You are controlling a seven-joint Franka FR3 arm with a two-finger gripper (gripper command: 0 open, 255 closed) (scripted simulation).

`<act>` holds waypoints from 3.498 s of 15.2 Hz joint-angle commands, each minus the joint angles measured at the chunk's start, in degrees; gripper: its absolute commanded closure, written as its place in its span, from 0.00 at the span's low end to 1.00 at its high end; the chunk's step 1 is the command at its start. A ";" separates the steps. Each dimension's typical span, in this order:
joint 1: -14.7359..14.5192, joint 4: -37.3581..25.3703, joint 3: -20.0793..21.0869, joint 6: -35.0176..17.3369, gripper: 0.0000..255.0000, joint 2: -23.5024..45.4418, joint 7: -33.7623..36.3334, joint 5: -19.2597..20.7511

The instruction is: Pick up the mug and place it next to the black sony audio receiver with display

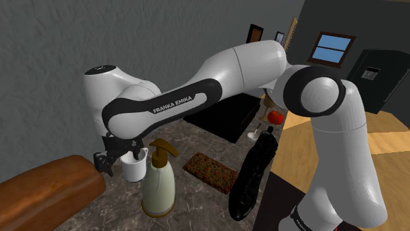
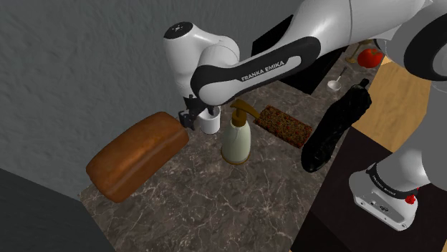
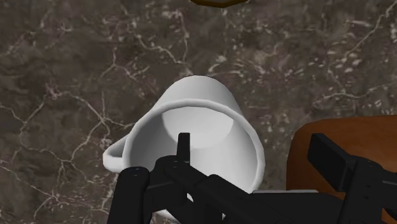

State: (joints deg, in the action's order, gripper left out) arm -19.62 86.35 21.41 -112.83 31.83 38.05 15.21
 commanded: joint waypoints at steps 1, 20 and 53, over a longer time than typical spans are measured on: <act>0.15 0.84 -0.09 -0.98 0.00 0.13 0.02 0.12; 0.19 0.14 0.05 0.24 1.00 -0.43 -0.19 -0.15; -2.20 -23.22 1.02 24.72 1.00 -2.05 -2.97 -1.56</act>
State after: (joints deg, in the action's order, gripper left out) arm -21.60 64.31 22.43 -89.13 29.64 35.12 13.60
